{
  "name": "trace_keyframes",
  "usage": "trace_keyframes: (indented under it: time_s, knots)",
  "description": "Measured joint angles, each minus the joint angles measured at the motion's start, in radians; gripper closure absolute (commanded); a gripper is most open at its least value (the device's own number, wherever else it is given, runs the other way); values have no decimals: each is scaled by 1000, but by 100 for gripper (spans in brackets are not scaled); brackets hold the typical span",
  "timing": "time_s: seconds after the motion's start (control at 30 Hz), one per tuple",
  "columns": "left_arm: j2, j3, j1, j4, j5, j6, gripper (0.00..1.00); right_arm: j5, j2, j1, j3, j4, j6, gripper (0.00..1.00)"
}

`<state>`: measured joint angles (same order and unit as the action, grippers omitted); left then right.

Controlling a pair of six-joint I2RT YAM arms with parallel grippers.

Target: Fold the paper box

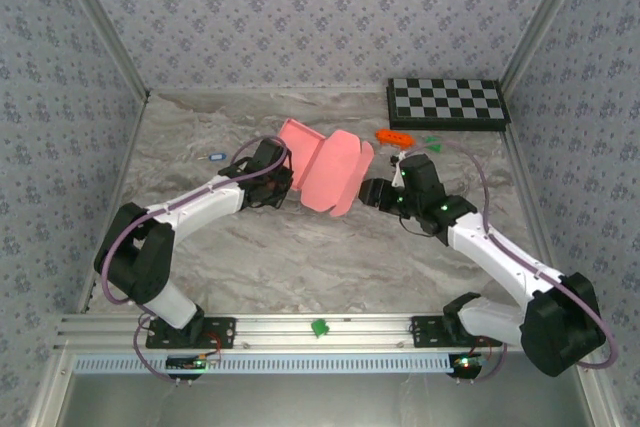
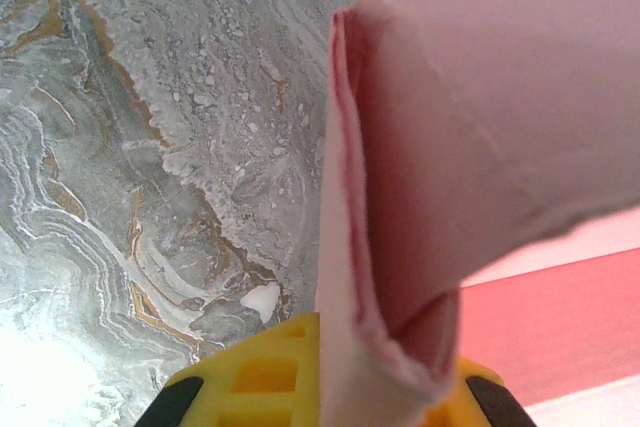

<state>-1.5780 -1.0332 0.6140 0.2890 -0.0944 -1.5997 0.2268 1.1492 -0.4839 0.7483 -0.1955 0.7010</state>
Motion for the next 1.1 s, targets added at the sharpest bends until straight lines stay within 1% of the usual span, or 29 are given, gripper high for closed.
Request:
trace_keyframes:
  time_s: [0.17, 0.3, 0.47, 0.63, 0.83, 1.0, 1.03, 1.1]
  knots:
    - [0, 0, 3, 10, 0, -20, 100, 30, 37, 0, 0, 72, 26, 50]
    - [0, 0, 4, 22, 0, -29, 100, 42, 64, 0, 0, 107, 41, 54]
    - [0, 0, 4, 37, 6, -34, 100, 61, 106, 2, 0, 172, 66, 64]
    - [1, 1, 4, 49, 19, -37, 100, 78, 161, 2, 0, 215, 85, 70]
    - [13, 11, 4, 53, 19, -44, 100, 80, 180, 2, 0, 236, 109, 84]
    - [13, 13, 5, 52, 27, -45, 100, 56, 180, -2, 0, 223, 123, 92]
    - [13, 13, 7, 52, 29, -48, 99, 44, 180, -4, 1, 214, 126, 93]
    - [13, 13, 11, 52, 34, -51, 92, 23, 180, -8, 7, 188, 130, 95]
